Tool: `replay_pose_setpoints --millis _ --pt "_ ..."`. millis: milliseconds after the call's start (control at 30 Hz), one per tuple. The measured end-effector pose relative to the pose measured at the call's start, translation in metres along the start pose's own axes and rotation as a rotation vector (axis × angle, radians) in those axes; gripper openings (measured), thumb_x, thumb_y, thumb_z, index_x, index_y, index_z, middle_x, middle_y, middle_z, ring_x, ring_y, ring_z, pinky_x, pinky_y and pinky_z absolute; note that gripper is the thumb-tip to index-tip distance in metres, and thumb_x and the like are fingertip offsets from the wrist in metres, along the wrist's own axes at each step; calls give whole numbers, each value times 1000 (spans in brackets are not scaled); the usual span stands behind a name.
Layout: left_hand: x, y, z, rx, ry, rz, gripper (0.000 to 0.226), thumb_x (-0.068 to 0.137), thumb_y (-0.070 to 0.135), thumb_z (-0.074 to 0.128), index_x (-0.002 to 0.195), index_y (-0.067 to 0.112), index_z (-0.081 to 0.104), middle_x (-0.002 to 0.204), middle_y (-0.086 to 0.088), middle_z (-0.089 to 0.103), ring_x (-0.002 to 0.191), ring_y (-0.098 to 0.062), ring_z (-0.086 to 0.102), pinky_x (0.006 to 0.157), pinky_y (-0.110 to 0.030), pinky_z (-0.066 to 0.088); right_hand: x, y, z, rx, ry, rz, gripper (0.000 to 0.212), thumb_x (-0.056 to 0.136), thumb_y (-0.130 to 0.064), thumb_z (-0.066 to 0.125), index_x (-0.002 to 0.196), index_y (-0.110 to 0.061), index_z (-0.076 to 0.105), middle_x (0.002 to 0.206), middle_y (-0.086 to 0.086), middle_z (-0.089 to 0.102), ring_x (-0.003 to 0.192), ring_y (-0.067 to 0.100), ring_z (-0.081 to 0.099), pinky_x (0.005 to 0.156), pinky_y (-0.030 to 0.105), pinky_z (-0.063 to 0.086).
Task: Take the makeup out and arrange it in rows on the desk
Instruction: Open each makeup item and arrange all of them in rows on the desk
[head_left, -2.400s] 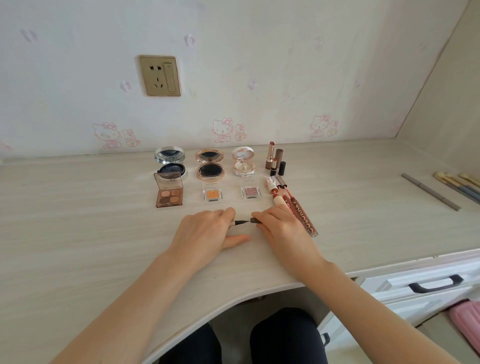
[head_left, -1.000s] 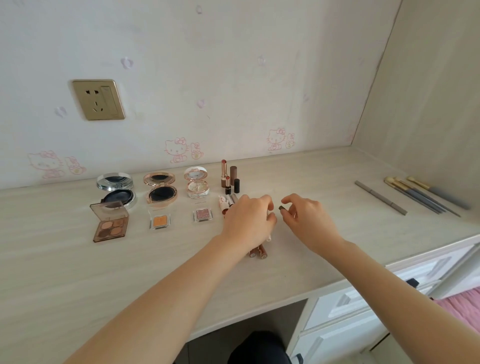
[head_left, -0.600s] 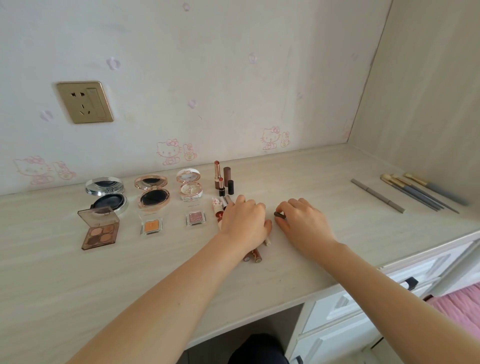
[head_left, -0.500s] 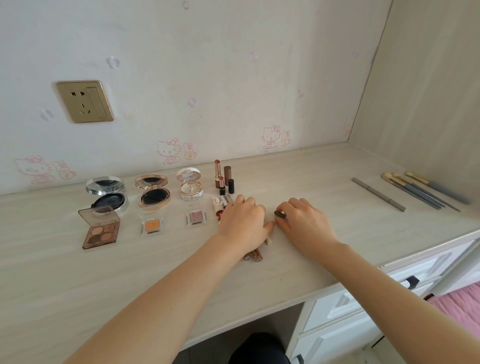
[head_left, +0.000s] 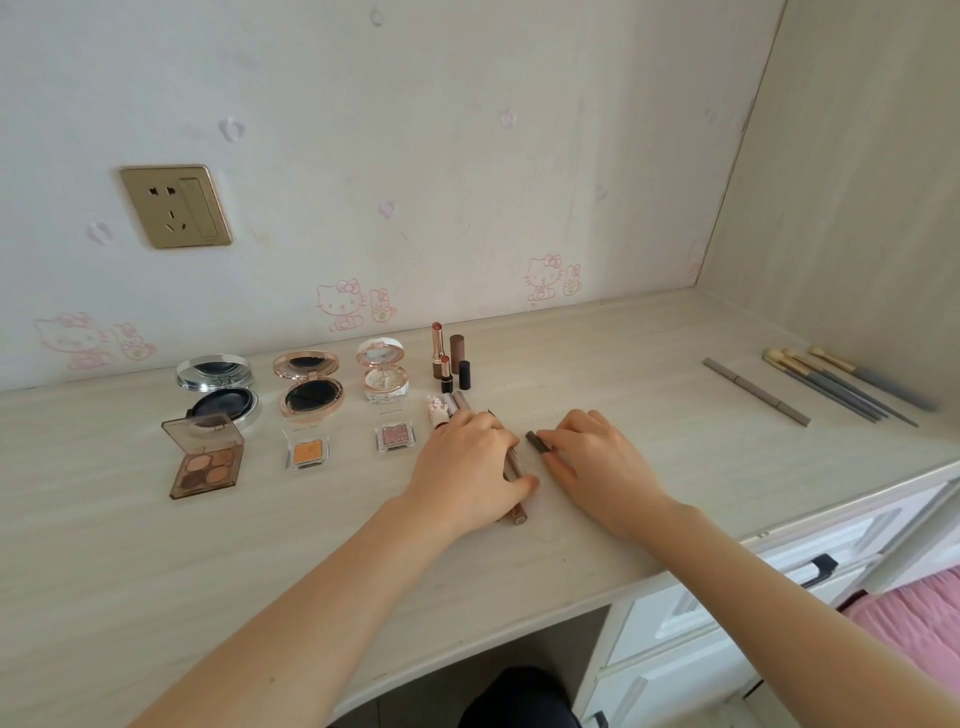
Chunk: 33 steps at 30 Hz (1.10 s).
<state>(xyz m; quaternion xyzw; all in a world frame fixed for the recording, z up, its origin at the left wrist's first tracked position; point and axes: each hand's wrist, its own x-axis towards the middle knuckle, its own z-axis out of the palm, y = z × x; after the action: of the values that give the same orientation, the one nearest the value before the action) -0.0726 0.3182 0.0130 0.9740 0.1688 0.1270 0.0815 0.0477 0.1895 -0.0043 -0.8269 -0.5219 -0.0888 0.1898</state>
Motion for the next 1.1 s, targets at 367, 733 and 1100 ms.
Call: replay_pose_setpoints --millis 367,733,1100 --pt "-2 -6 -3 -3 22 -40 44 79 56 51 106 25 66 109 7 61 111 -17 45 93 -32 42 14 -14 10 55 9 -10 26 92 -33 56 110 -20 68 104 0 60 99 21 51 85 29 43" --pt "5 0 -5 -78 98 -10 44 88 45 56 123 20 61 124 5 59 123 -15 43 98 -32 41 5 2 -8 36 -21 42 33 98 -30 46 126 -20 58 121 -3 59 116 16 50 90 33 47" --pt "64 59 23 -211 3 123 37 93 22 49 129 17 56 133 -1 56 130 -16 40 99 -34 42 -24 74 -47 -80 1 197 34 97 -30 46 129 -23 56 128 -4 58 119 16 51 90 34 48"
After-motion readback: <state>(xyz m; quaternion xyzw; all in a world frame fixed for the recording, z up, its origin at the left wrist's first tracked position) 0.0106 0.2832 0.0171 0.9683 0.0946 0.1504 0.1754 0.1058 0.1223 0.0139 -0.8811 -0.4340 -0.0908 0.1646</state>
